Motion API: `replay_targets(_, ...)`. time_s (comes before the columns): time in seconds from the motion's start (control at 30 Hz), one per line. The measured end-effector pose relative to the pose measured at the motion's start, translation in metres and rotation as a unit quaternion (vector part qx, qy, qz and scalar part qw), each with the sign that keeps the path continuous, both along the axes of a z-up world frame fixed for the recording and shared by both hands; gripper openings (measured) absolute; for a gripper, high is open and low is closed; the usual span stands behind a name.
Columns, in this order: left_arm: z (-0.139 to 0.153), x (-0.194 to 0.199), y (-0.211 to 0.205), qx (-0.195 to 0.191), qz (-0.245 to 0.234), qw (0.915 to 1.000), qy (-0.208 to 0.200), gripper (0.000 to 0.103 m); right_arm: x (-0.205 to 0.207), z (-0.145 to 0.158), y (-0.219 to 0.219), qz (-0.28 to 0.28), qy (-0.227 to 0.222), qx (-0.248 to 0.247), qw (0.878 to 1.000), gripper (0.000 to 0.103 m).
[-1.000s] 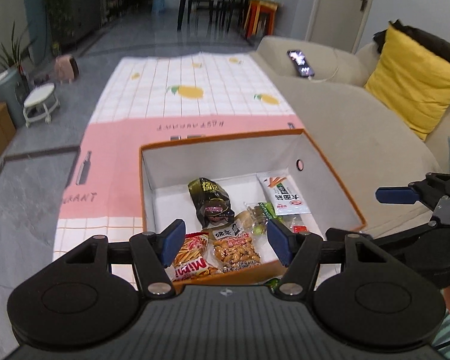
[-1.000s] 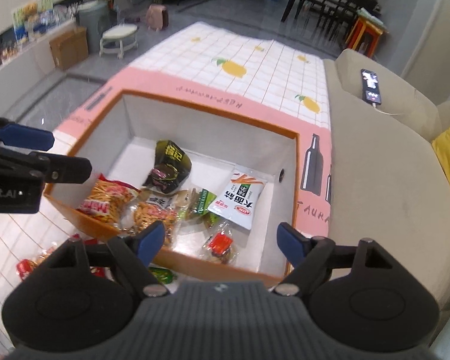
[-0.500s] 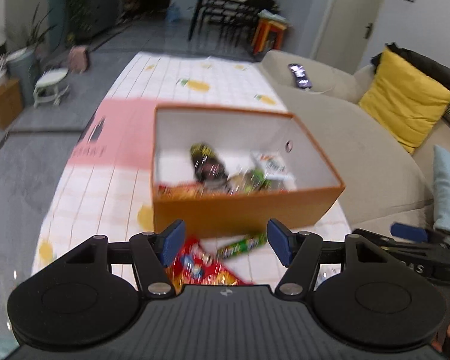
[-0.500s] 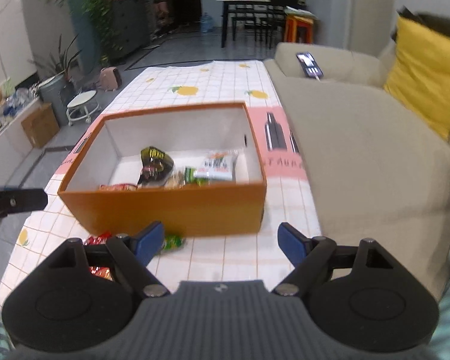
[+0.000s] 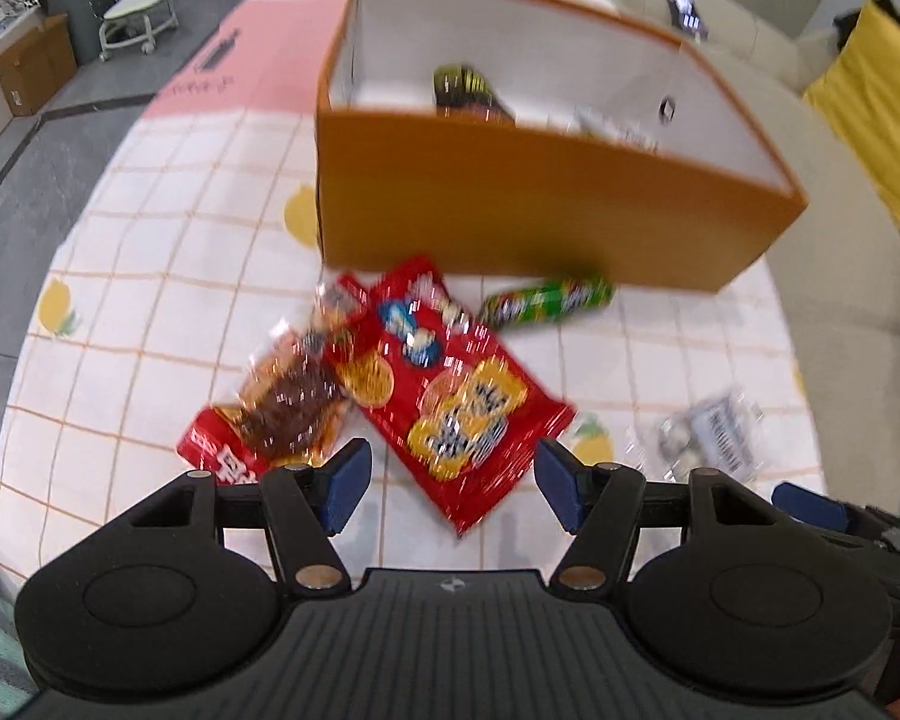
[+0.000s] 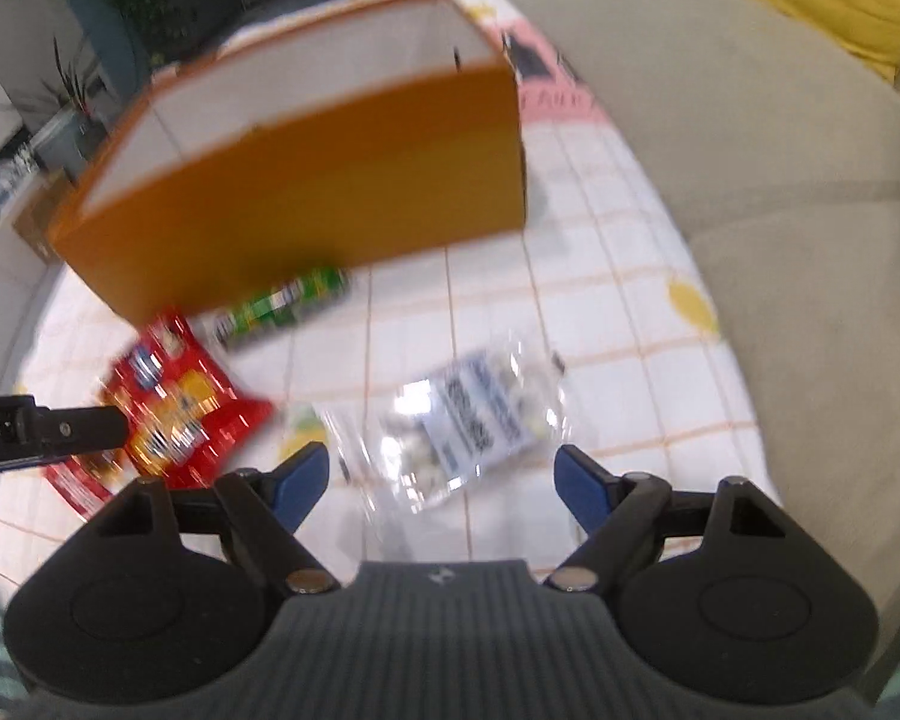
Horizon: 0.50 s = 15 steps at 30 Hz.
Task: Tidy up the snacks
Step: 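Withdraw both tools from the box toward the remaining snacks, then grasp the red Mimi bag with the left tool while the right grasps the clear hawthorn-ball bag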
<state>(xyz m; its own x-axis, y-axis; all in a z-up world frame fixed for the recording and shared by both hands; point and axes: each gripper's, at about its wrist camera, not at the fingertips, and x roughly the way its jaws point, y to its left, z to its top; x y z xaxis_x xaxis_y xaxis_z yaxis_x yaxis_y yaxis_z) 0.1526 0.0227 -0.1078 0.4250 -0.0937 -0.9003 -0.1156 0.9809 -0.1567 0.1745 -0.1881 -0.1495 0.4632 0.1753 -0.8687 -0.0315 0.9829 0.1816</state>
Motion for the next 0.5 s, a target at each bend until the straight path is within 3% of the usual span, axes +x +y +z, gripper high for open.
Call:
replay_targets(0.23, -0.025, 0.002, -0.006, 0.012, -0.007, 0.9995, 0.03, 0.07, 0.008, -0.017, 0.009, 0.024, 0.016, -0.017, 0.999, 0.08)
replay_targets(0.33, -0.027, 0.005, -0.006, 0.019, -0.006, 0.9994, 0.029, 0.061, 0.01, -0.021, 0.011, 0.043, 0.006, -0.03, 0.999, 0.079)
replay_targets(0.4, -0.027, 0.006, -0.004, 0.025, -0.008, 0.9994, 0.023, 0.048, 0.011, -0.02, 0.011, 0.054, 0.003, -0.034, 0.998, 0.075)
replay_targets(0.5, -0.027, 0.007, -0.002, 0.043, -0.009, 0.9984, 0.035, 0.042, 0.014, -0.019, 0.004, 0.053, 0.01, -0.028, 0.998, 0.07)
